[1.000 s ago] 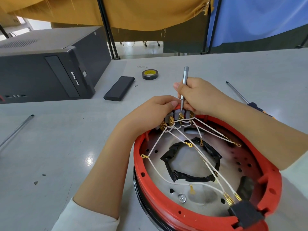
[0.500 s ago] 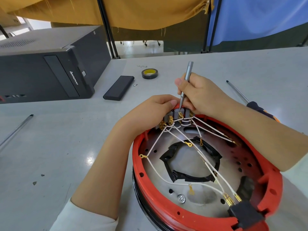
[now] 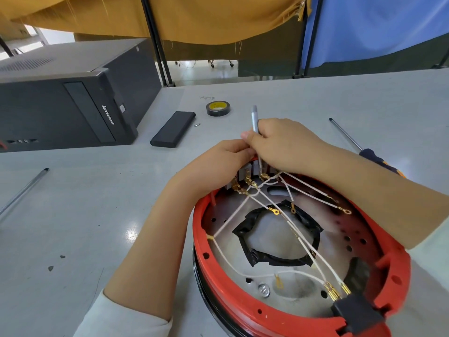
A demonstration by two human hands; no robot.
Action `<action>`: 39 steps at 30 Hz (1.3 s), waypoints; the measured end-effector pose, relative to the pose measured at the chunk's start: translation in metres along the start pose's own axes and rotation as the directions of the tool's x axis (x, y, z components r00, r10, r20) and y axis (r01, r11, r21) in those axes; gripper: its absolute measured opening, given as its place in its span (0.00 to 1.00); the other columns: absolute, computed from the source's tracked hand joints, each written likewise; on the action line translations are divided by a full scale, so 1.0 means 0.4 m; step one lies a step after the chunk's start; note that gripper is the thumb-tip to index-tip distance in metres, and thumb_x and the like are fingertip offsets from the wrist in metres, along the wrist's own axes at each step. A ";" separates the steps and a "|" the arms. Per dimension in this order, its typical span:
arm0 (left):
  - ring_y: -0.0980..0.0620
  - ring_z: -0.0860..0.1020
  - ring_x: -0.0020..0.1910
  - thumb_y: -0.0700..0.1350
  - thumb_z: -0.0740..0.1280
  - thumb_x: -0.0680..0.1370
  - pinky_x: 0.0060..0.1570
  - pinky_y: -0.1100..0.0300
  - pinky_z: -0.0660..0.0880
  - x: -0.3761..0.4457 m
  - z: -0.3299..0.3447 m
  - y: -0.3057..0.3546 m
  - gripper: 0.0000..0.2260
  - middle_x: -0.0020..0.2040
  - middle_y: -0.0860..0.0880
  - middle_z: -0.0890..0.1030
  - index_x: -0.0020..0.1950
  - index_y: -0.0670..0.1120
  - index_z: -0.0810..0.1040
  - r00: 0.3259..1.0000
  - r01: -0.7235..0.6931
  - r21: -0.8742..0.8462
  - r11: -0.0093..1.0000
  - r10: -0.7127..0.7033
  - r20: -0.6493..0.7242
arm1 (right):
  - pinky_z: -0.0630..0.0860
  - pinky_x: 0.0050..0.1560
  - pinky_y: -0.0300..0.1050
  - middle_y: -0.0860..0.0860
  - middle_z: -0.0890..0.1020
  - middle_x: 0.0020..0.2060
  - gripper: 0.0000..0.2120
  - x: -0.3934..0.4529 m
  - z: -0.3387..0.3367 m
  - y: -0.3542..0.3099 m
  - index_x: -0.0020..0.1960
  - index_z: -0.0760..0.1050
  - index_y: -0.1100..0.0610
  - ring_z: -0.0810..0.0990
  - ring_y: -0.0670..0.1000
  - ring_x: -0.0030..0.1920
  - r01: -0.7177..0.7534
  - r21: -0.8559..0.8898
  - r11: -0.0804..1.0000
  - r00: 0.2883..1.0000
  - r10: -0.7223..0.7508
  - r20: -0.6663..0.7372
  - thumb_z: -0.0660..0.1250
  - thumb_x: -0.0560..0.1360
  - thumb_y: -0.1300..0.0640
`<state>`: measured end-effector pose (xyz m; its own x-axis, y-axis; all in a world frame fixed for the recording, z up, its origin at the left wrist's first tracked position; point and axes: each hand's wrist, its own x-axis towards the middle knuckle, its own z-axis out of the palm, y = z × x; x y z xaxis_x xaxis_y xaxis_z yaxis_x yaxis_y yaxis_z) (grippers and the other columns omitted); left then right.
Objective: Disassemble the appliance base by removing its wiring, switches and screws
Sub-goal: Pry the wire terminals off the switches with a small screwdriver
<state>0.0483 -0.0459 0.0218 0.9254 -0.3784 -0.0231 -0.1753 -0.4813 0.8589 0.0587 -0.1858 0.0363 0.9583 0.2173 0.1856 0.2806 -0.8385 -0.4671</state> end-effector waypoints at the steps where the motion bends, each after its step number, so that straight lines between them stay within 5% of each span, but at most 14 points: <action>1: 0.52 0.78 0.57 0.44 0.57 0.82 0.64 0.52 0.69 0.000 0.000 -0.001 0.11 0.55 0.50 0.81 0.56 0.51 0.79 1.000 0.004 -0.001 1.000 -0.004 -0.003 | 0.61 0.30 0.42 0.48 0.73 0.29 0.18 -0.002 0.004 0.000 0.34 0.66 0.52 0.71 0.46 0.30 0.009 -0.041 0.999 0.999 -0.011 -0.035 0.54 0.81 0.48; 5: 0.40 0.76 0.58 0.46 0.55 0.83 0.59 0.44 0.72 0.000 -0.001 0.000 0.13 0.57 0.41 0.80 0.57 0.51 0.79 0.999 -0.015 0.031 0.999 0.014 0.040 | 0.63 0.28 0.39 0.47 0.71 0.25 0.16 -0.007 -0.008 0.014 0.37 0.69 0.54 0.71 0.41 0.22 -0.063 0.326 0.943 0.997 0.074 -0.022 0.55 0.81 0.49; 10: 0.41 0.79 0.54 0.47 0.55 0.83 0.58 0.43 0.73 0.001 -0.003 -0.003 0.13 0.53 0.45 0.82 0.57 0.54 0.78 0.999 -0.018 0.058 0.998 0.015 0.052 | 0.64 0.18 0.33 0.45 0.70 0.15 0.15 -0.008 -0.012 0.015 0.39 0.69 0.56 0.67 0.42 0.15 -0.100 0.489 0.866 0.991 0.130 -0.028 0.55 0.81 0.50; 14: 0.57 0.78 0.39 0.48 0.56 0.82 0.42 0.56 0.75 0.002 -0.005 -0.008 0.12 0.42 0.55 0.82 0.55 0.55 0.79 0.999 -0.028 0.044 0.999 0.026 0.036 | 0.61 0.16 0.34 0.51 0.69 0.21 0.15 -0.010 -0.023 0.016 0.40 0.68 0.58 0.64 0.43 0.15 -0.112 0.629 0.770 0.989 0.147 -0.005 0.56 0.81 0.52; 18: 0.60 0.78 0.41 0.48 0.57 0.82 0.47 0.62 0.73 0.001 -0.006 -0.008 0.11 0.45 0.56 0.82 0.54 0.55 0.79 0.999 -0.024 0.022 0.999 0.023 0.038 | 0.59 0.17 0.35 0.53 0.68 0.22 0.15 -0.007 -0.037 0.021 0.40 0.68 0.60 0.61 0.46 0.16 -0.164 0.746 0.645 0.983 0.167 0.072 0.56 0.81 0.52; 22: 0.56 0.74 0.36 0.49 0.60 0.81 0.35 0.61 0.73 -0.001 -0.006 -0.007 0.08 0.42 0.48 0.80 0.53 0.56 0.79 0.996 -0.017 0.023 1.000 0.015 0.084 | 0.58 0.17 0.35 0.52 0.69 0.21 0.14 -0.010 -0.057 0.020 0.41 0.68 0.59 0.62 0.46 0.16 -0.223 0.736 0.639 0.974 0.185 0.134 0.56 0.81 0.52; 27: 0.61 0.72 0.30 0.48 0.63 0.79 0.28 0.68 0.69 -0.005 -0.006 -0.009 0.08 0.34 0.59 0.77 0.56 0.56 0.78 0.996 -0.017 0.013 1.000 0.016 0.084 | 0.58 0.18 0.33 0.49 0.71 0.19 0.14 -0.040 -0.076 0.039 0.41 0.69 0.57 0.62 0.46 0.16 -0.224 0.711 0.667 0.962 0.268 0.051 0.56 0.81 0.50; 30: 0.59 0.73 0.33 0.47 0.65 0.78 0.30 0.67 0.70 -0.012 -0.003 -0.003 0.09 0.38 0.56 0.79 0.57 0.55 0.78 0.998 -0.009 -0.010 1.000 0.009 0.069 | 0.59 0.18 0.33 0.51 0.70 0.21 0.14 -0.063 -0.050 0.053 0.41 0.69 0.58 0.63 0.46 0.16 -0.184 0.743 0.644 0.950 0.311 -0.034 0.56 0.81 0.50; 36: 0.57 0.80 0.49 0.48 0.68 0.76 0.52 0.62 0.74 -0.035 -0.005 0.002 0.14 0.52 0.54 0.81 0.61 0.53 0.76 0.998 -0.020 0.066 0.998 0.016 0.064 | 0.64 0.20 0.35 0.46 0.70 0.18 0.14 -0.060 -0.021 0.056 0.40 0.70 0.55 0.66 0.45 0.19 -0.080 0.667 0.741 0.962 0.233 -0.143 0.57 0.80 0.49; 39: 0.62 0.79 0.46 0.50 0.66 0.78 0.48 0.63 0.74 -0.050 -0.001 -0.001 0.11 0.49 0.56 0.81 0.60 0.55 0.75 1.000 -0.019 0.100 0.995 0.018 0.011 | 0.63 0.20 0.36 0.48 0.69 0.19 0.14 -0.053 -0.019 0.051 0.41 0.69 0.56 0.66 0.45 0.19 -0.071 0.688 0.722 0.975 0.198 -0.106 0.57 0.80 0.50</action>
<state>0.0299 -0.0376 0.0221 0.9182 -0.3958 -0.0137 -0.2255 -0.5509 0.8036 0.0439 -0.2112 0.0296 0.9835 -0.0070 0.1805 0.1716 -0.2766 -0.9455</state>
